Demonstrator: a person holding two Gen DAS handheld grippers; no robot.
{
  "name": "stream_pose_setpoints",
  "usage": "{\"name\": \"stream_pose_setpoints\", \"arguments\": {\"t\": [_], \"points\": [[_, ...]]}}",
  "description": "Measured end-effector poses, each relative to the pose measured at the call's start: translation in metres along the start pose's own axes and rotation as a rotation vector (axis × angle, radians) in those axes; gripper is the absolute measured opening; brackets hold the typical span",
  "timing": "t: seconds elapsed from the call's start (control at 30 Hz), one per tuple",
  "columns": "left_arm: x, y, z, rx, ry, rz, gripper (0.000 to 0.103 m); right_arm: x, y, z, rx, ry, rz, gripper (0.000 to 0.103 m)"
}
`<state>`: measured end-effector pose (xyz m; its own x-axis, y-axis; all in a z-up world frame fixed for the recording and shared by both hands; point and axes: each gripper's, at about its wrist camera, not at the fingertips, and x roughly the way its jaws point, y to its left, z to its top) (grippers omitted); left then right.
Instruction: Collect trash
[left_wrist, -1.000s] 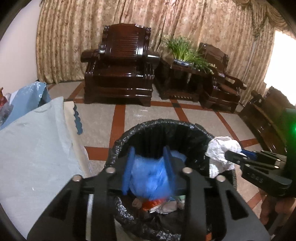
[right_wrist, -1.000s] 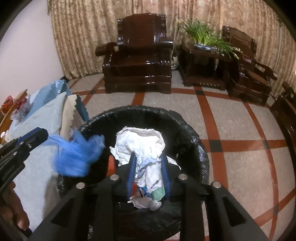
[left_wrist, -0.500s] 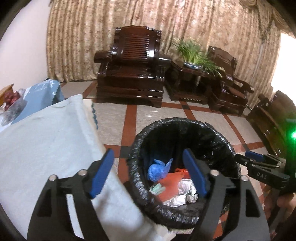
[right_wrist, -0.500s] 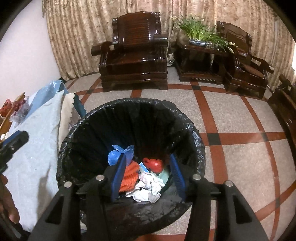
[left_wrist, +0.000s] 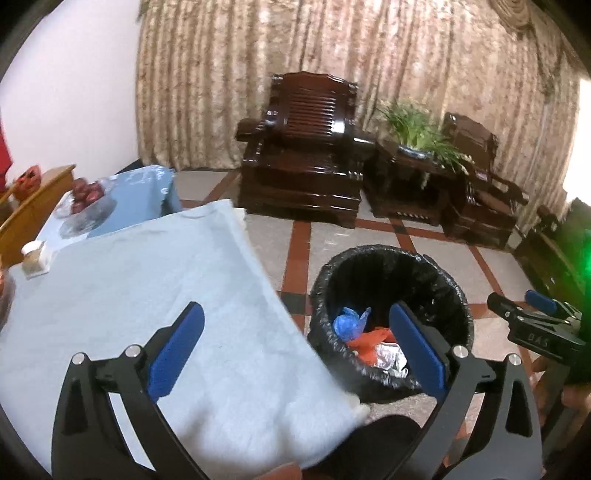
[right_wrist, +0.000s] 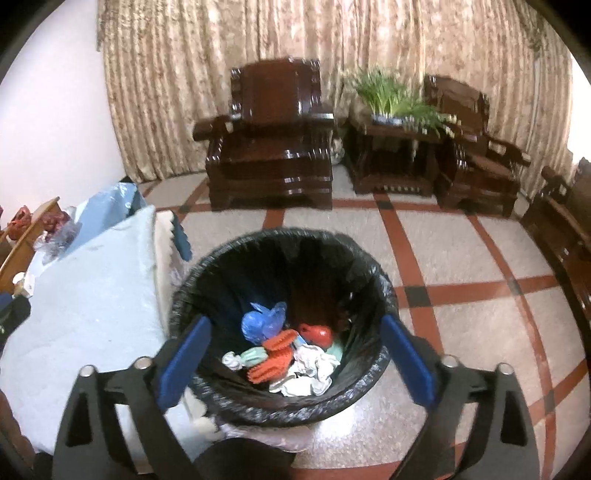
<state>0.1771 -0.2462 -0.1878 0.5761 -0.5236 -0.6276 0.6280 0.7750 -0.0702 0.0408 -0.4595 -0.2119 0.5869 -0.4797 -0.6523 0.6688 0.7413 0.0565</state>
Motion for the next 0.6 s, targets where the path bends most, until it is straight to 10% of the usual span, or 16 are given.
{"name": "stream_pose_setpoints", "arguments": {"t": [0.6], "points": [[-0.217,0.025,0.0,0.004,-0.219,0.276,0.098,-0.191,0.1,0.012,-0.126,-0.271,0.145,0.097]]}}
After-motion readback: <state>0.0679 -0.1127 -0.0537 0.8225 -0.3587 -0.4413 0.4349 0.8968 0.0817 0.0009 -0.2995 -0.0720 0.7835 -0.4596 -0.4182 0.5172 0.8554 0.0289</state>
